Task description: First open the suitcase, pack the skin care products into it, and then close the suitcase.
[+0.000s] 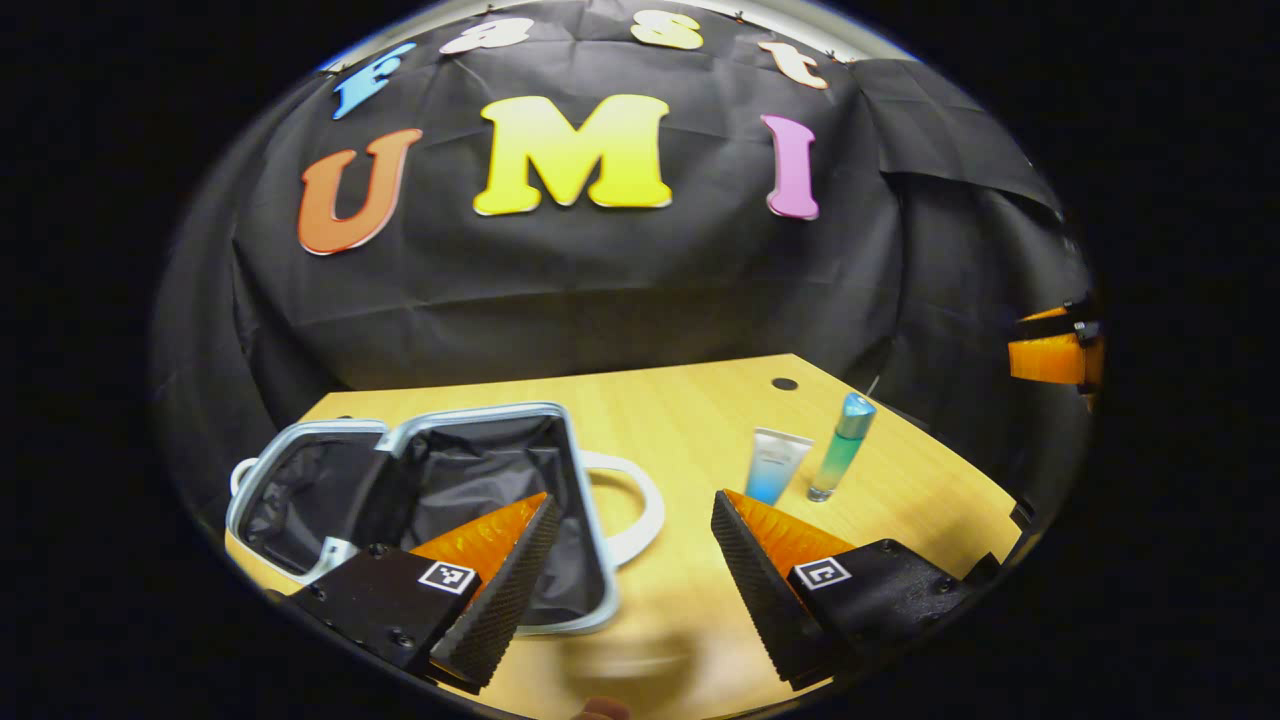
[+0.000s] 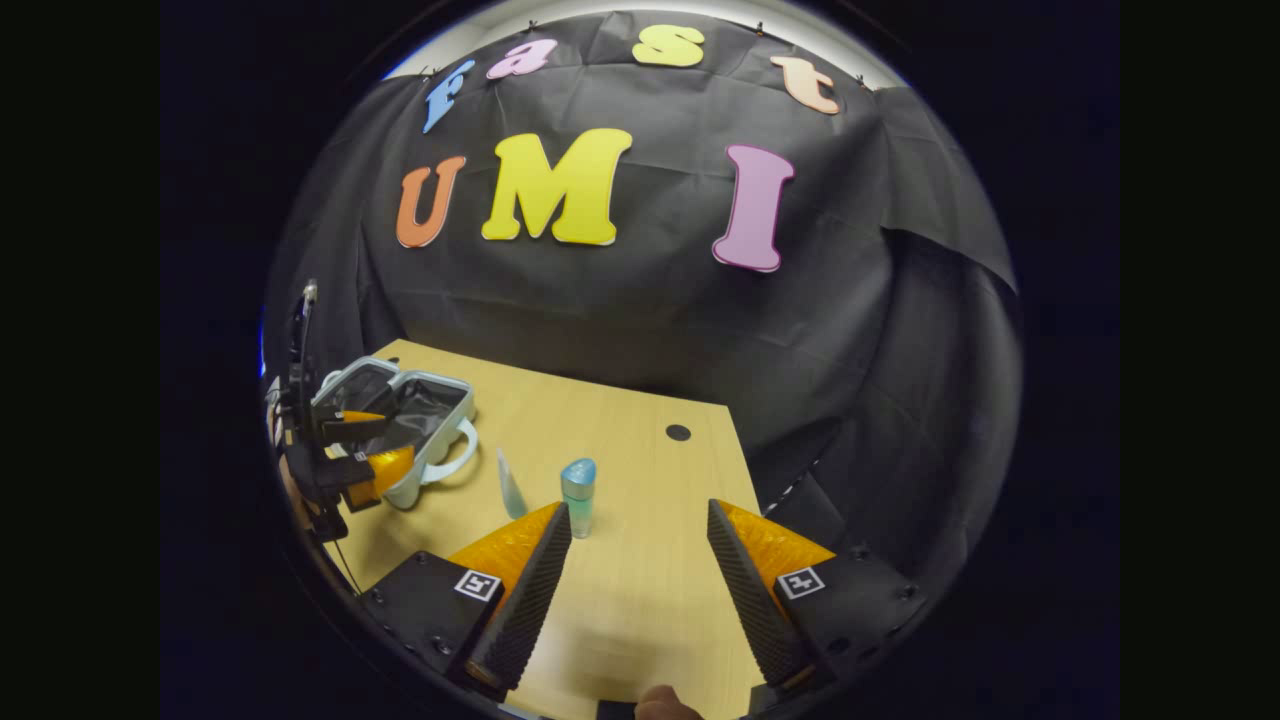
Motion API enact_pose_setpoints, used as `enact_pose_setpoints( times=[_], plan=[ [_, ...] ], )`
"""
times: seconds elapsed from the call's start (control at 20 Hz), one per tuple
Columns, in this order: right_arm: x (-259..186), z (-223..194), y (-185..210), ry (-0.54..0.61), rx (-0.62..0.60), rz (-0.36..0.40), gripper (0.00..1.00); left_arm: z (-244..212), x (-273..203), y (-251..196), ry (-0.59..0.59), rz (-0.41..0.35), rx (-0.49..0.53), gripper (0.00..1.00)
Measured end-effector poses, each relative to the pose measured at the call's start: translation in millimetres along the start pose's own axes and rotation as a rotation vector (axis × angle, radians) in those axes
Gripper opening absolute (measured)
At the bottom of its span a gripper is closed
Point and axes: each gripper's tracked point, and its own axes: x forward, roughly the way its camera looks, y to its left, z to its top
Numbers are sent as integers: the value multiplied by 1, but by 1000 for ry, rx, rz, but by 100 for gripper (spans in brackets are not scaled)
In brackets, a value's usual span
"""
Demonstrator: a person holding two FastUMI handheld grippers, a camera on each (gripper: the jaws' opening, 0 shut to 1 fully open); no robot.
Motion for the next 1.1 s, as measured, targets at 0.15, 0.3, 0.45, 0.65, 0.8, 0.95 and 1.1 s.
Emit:
enact_pose_setpoints(
  times=[0.15,0.3,0.45,0.65,0.8,0.95,1.1],
  plan=[
    [13,-9,-19,22,-5,10,81,-21,32,-42,52,-58,17,99],
    [26,-19,-36,42,-13,8,81,-44,66,-65,114,-80,38,99],
    [31,-29,-50,62,-18,4,81,-56,93,-76,144,-72,59,99],
    [33,-48,-67,96,-26,-9,81,-56,116,-83,143,-75,35,94],
    [33,-55,-71,112,-20,-7,81,-63,126,-86,183,-71,37,84],
    [42,-57,-57,116,-8,34,82,-67,127,-90,221,-88,70,63],
    [50,-60,-45,129,5,47,81,-71,119,-103,250,-146,28,47]
  ],
)
